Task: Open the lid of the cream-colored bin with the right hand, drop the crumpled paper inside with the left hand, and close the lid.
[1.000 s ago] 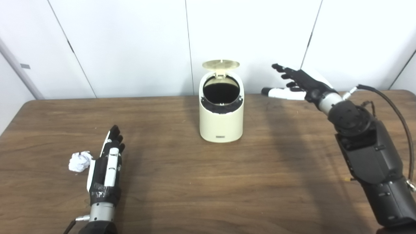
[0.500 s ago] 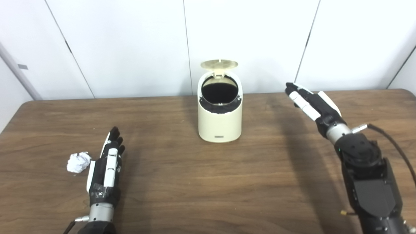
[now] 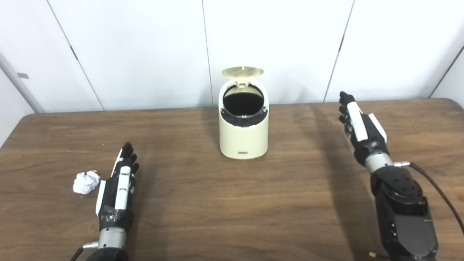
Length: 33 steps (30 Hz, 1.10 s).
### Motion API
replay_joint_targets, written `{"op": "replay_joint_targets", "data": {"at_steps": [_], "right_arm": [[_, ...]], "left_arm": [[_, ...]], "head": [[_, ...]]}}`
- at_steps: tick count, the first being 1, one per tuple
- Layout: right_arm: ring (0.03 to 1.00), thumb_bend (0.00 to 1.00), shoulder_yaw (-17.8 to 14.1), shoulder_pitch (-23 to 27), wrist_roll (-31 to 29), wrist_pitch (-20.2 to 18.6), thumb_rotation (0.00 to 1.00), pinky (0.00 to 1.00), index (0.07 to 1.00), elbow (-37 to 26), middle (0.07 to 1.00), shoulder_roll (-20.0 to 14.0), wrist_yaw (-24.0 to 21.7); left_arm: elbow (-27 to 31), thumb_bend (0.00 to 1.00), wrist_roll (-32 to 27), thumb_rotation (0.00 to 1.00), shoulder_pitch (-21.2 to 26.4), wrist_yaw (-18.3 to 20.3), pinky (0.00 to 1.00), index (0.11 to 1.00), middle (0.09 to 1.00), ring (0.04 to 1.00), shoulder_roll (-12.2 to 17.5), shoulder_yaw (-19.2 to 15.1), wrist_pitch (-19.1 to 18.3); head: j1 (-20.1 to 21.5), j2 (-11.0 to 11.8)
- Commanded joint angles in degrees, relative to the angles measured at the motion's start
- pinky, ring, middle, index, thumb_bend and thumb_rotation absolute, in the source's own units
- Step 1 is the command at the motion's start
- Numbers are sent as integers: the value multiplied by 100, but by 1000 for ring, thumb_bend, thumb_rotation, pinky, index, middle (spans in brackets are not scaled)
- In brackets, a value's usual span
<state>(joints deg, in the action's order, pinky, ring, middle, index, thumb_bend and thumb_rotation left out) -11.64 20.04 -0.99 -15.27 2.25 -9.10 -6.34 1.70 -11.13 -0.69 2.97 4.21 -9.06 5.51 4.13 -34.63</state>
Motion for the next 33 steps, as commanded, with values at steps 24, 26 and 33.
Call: {"op": "replay_joint_targets", "data": {"at_steps": [24,26,33], "right_arm": [[1000,542,-20,-312,-656,1732,1000,1000,1000,727,1000,189,279],[1000,529,-9,-331,-655,1737,1000,1000,1000,732,1000,184,289],[1000,510,31,-437,-644,1658,1000,1000,994,598,1000,146,281]], "left_arm": [[-188,432,-136,788,-123,79,1000,997,1000,1000,-22,50,66],[-172,432,-133,793,-124,83,1000,1000,1000,1000,-17,57,58],[-99,435,-100,792,-122,14,1000,996,1000,1000,-67,71,4]], "head": [[-113,-128],[-125,-142],[-363,-211]]}}
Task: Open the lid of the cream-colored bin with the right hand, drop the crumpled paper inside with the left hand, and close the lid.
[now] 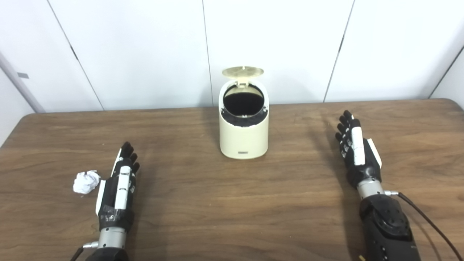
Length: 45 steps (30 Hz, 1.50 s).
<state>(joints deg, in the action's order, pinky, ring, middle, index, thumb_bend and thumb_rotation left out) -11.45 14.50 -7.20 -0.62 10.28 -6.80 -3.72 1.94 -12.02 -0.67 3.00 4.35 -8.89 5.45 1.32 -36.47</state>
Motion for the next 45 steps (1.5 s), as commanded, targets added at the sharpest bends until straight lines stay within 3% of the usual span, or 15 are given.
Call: {"op": "replay_joint_targets", "data": {"at_steps": [1,20,30,38,45], "right_arm": [[1000,507,19,105,-18,189,1000,1000,995,-219,1000,-95,16],[1000,479,-31,-32,-578,167,1000,1000,1000,-120,1000,-497,-442],[1000,491,-17,-135,-676,-724,1000,1000,977,-1044,1000,-429,-197],[1000,456,26,-172,-548,-1372,1000,1000,975,-1602,997,-336,114],[1000,497,83,-218,-532,-1555,1000,1000,980,-1827,1000,-317,122]], "left_arm": [[-120,437,-6,791,-123,6,1000,996,1000,1000,-87,56,15],[32,447,366,781,-135,-261,1000,970,989,984,-346,205,-80],[45,539,751,738,-79,-491,955,947,956,947,-492,283,-172],[11,542,779,726,-38,-529,953,946,954,949,-529,311,-174],[20,555,825,727,-64,-563,972,941,952,952,-533,318,-225]], "head": [[-82,-26],[-1698,-239],[-2466,-316],[-2730,-289],[-2624,-231]]}}
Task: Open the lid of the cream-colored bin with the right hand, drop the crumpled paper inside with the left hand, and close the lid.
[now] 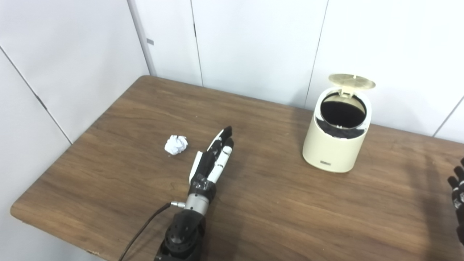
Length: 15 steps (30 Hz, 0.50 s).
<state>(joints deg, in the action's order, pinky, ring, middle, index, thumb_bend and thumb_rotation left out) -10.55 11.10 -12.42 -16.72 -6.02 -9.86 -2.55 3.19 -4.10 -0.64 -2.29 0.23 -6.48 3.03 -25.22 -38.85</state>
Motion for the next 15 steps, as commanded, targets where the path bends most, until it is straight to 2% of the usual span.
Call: {"op": "replay_joint_targets", "data": {"at_steps": [1,4,9,12,15], "right_arm": [[1000,503,-1,118,-14,46,1000,1000,984,-215,1000,-5,5],[1000,489,13,112,-6,-17,1000,1000,985,-295,1000,28,37],[1000,453,1,86,-68,-89,1000,1000,979,-396,1000,89,44],[1000,460,-23,68,-121,-42,1000,1000,987,-341,1000,104,14],[1000,456,-12,48,-157,20,1000,1000,991,-306,1000,93,-29]], "left_arm": [[-79,549,52,721,-78,-43,969,940,951,952,-116,80,-7],[-41,553,153,708,-91,-39,972,942,953,956,-47,104,-10],[219,576,307,483,-70,-28,999,956,962,980,73,118,-116],[375,637,391,397,-56,-61,989,949,953,973,129,93,-154],[560,642,536,344,-51,-81,959,949,950,964,190,79,-276]], "head": [[43,11],[106,21],[161,56],[204,69],[223,71]]}}
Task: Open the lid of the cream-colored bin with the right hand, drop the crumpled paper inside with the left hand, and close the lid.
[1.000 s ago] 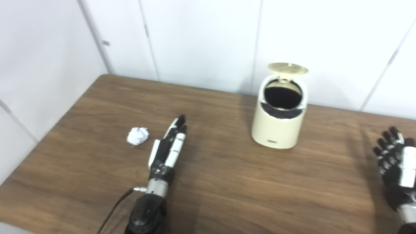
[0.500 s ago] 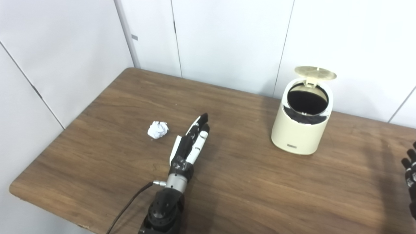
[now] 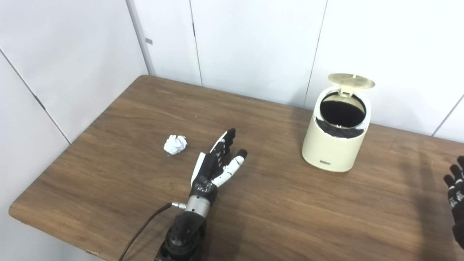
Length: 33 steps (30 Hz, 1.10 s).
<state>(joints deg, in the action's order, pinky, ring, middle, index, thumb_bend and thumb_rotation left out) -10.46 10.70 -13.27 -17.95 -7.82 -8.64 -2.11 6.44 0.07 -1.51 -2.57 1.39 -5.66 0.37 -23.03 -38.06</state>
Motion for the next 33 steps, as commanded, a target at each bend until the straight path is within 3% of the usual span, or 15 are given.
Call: {"op": "replay_joint_targets", "data": {"at_steps": [1,17,24,28,33], "right_arm": [[1000,453,-13,84,-77,164,1000,1000,993,-115,1000,-34,-87],[1000,464,-44,37,-137,283,1000,1000,996,28,1000,9,-161],[1000,446,-39,37,-168,377,1000,1000,1000,125,1000,-1,-188],[1000,458,-33,43,-158,491,1000,1000,1000,218,1000,-15,-222],[1000,469,-33,47,-154,540,1000,1000,1000,299,1000,-47,-267]], "left_arm": [[288,648,161,339,37,-56,951,950,950,965,95,-7,-54],[1482,859,1116,317,301,-75,906,923,901,904,570,-78,-854],[1774,899,1833,325,424,-42,901,908,885,899,857,-42,-1156],[1837,881,2046,284,492,2,846,902,885,884,1010,-51,-1203],[1803,869,2422,286,497,70,874,906,902,904,1309,-85,-1214]], "head": [[13,-7],[124,16],[137,9],[158,5],[159,6]]}}
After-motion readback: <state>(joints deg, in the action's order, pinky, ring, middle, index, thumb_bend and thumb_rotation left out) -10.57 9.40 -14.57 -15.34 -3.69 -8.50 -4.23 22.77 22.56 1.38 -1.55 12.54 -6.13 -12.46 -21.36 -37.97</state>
